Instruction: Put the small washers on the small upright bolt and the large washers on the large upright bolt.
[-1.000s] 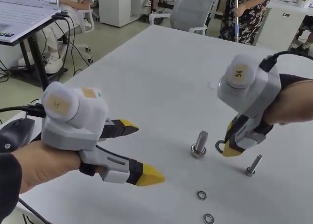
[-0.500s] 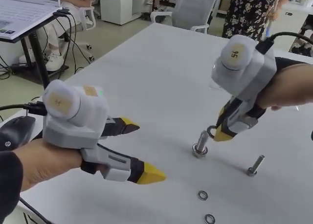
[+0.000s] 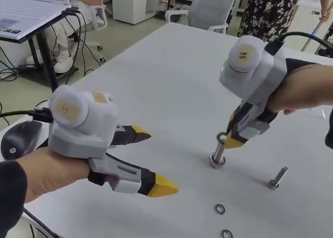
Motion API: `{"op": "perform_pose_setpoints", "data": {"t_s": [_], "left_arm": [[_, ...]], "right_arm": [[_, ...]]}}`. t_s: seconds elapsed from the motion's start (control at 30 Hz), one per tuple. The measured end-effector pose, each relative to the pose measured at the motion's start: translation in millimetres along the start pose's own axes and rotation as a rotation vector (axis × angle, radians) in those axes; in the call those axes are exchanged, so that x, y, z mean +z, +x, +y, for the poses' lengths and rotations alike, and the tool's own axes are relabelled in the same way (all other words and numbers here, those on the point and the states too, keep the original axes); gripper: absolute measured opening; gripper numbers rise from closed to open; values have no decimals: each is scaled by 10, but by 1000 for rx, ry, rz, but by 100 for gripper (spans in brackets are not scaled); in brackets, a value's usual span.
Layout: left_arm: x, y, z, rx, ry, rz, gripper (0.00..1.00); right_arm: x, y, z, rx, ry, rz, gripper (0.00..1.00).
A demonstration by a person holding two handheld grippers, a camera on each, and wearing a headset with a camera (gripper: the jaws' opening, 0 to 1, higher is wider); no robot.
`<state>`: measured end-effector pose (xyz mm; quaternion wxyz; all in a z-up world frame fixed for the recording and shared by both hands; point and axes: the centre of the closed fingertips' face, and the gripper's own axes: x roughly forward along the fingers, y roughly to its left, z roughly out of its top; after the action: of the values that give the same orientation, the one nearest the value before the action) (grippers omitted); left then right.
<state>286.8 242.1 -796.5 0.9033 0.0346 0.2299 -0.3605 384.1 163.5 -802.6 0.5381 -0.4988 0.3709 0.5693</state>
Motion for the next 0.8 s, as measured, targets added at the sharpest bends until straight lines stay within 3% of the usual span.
{"op": "perform_pose_setpoints", "data": {"t_s": [0.8], "left_arm": [[-42,-15,16,5,-8,1,79]], "right_arm": [[-51,219,-17,38,-8,46,23]]}}
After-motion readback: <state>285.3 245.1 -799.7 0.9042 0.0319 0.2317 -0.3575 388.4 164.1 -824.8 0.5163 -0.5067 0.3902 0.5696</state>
